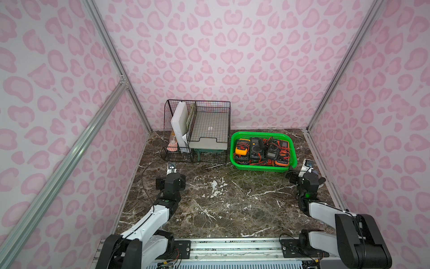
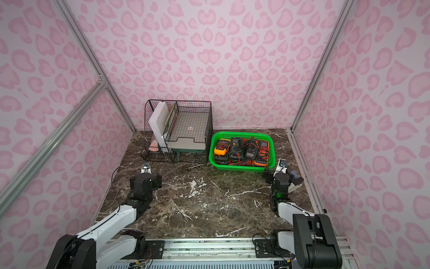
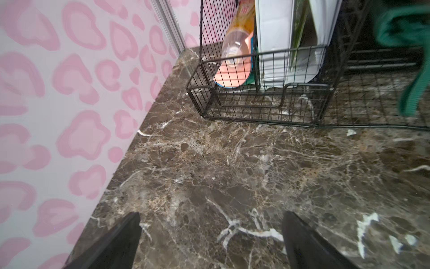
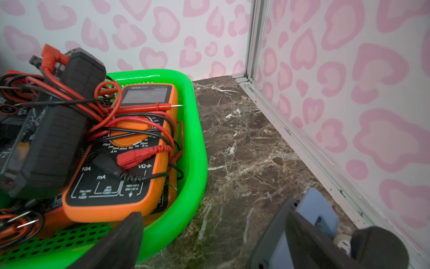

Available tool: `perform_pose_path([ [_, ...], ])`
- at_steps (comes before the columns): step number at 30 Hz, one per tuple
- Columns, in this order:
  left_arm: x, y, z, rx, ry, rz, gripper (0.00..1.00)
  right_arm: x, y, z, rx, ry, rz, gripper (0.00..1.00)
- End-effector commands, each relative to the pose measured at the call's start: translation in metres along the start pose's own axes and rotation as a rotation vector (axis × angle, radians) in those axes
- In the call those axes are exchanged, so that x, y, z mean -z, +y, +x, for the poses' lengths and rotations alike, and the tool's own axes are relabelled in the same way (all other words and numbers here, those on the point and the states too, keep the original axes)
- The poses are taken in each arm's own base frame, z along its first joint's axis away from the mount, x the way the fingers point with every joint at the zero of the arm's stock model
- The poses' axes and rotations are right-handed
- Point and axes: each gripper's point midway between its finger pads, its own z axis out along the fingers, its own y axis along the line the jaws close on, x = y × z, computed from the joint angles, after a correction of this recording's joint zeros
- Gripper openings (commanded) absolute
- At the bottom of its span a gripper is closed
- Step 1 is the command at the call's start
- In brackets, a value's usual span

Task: Put the multimeter into the basket
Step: Reset both arms

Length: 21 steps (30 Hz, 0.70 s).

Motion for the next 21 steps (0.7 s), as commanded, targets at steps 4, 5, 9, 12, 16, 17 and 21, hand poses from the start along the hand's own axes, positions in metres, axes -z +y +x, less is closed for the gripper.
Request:
perform_pose_path([
  [4,-0.035,-0.029,-0.041,0.066,-0.14,0.108,0.98,-0.007,0.01,-0.028,0.058,-0.158,-0.043,0.99],
  [5,-0.042,-0.032,-0.037,0.052,-0.129,0.112,0.98,-0.006,0.014,-0.028,0.091,-0.17,-0.067,0.99],
  [9,-0.053,-0.028,-0.028,0.113,-0.105,0.15,0.98,-0.002,0.027,-0.013,0.135,-0.193,-0.149,0.99],
  [12,-0.06,-0.033,-0.023,0.11,-0.144,0.19,0.98,-0.01,0.029,-0.013,0.131,-0.19,-0.159,1.0],
  [16,-0.07,-0.027,-0.02,0.166,-0.075,0.235,0.98,-0.015,0.025,-0.013,0.104,-0.179,-0.161,0.99],
  [17,-0.07,-0.028,-0.02,0.164,-0.065,0.235,0.98,-0.016,0.024,-0.012,0.101,-0.168,-0.16,1.0],
  [21,-0.07,-0.027,-0.019,0.167,-0.03,0.228,0.98,-0.014,0.025,-0.013,0.104,-0.178,-0.163,1.0],
])
